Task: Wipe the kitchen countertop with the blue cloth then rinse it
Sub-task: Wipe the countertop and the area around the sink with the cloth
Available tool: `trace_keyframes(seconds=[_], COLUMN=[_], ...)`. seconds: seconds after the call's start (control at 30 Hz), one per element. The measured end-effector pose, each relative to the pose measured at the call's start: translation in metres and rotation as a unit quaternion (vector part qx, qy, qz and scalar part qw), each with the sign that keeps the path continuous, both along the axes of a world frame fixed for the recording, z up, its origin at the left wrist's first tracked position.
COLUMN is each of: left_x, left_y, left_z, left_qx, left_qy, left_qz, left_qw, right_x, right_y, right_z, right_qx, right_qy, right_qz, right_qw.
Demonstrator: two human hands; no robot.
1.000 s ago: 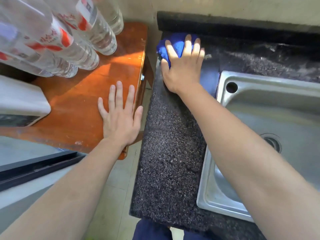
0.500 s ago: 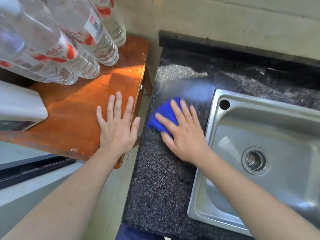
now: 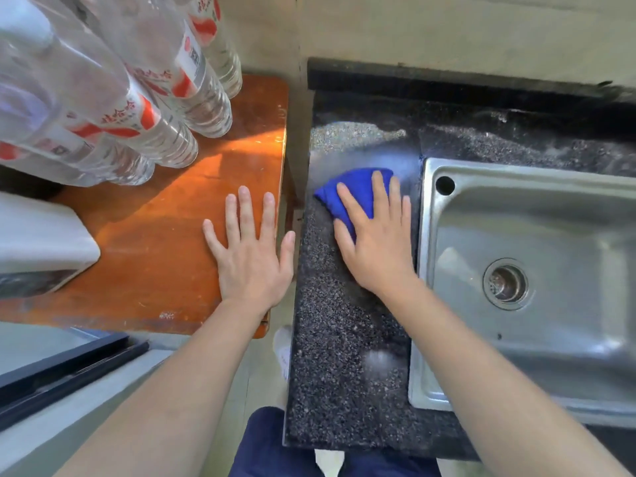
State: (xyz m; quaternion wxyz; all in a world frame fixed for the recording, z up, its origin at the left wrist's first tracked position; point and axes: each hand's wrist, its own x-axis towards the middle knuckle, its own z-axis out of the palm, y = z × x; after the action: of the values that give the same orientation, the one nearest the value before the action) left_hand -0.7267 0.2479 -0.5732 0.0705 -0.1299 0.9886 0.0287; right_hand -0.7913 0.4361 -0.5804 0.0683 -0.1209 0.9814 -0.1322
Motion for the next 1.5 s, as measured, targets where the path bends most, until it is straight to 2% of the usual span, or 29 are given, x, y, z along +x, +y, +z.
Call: trace_keyframes(seconds=[0.2,0.33,0.47,0.6,0.7,0.8,0.9,1.0,1.1,1.23,1.4,1.5], left_x=[-0.001,-0.001,-0.003,-0.001,0.0,-0.001,-0.001,-0.001,-0.001,0.002,0.002,0.015], left_y=[0.0,-0.001,-0.001,-0.003,-0.005,-0.003,-0.002,-0.002,-0.002,-0.004,-0.008,0.003], left_z=[0.0,0.0,-0.002,-0.005,-0.004,-0.004,-0.002,-0.001,0.001,0.005,0.009,0.017], left_qx=[0.022,0.026,0.031,0.039,0.045,0.045,0.046,0.049,0.055,0.057,0.068,0.084], left_qy=[0.009,0.012,0.01,0.015,0.021,0.022,0.011,0.002,-0.006,-0.019,-0.061,-0.063], left_qz=[-0.006,-0.003,-0.007,-0.005,-0.007,-0.01,-0.007,-0.006,-0.012,-0.02,-0.04,-0.055], left_qw=[1.0,1.0,0.999,0.999,0.999,0.999,0.999,0.999,0.998,0.998,0.995,0.993], right_x=[0.132,0.169,0.114,0.023,0.002,0.056,0.156,0.24,0.276,0.261,0.18,0.146], right_y=[0.014,0.0,-0.004,-0.035,-0.055,-0.05,-0.032,-0.003,0.025,0.04,0.053,0.053], right_z=[0.008,0.011,0.009,0.005,0.005,0.003,0.004,0.01,0.013,0.02,0.022,0.031], right_qx=[0.007,0.007,-0.001,0.012,0.017,-0.008,-0.037,-0.017,0.004,0.017,0.046,0.06], right_qy=[-0.042,-0.052,-0.022,-0.006,-0.028,0.007,-0.019,-0.036,-0.049,-0.058,-0.05,-0.071], right_qz=[-0.022,0.012,0.04,-0.058,-0.11,-0.099,-0.059,0.011,0.06,0.114,0.006,0.008], right_qw=[0.999,0.999,0.999,0.998,0.993,0.995,0.997,0.999,0.997,0.992,0.998,0.996])
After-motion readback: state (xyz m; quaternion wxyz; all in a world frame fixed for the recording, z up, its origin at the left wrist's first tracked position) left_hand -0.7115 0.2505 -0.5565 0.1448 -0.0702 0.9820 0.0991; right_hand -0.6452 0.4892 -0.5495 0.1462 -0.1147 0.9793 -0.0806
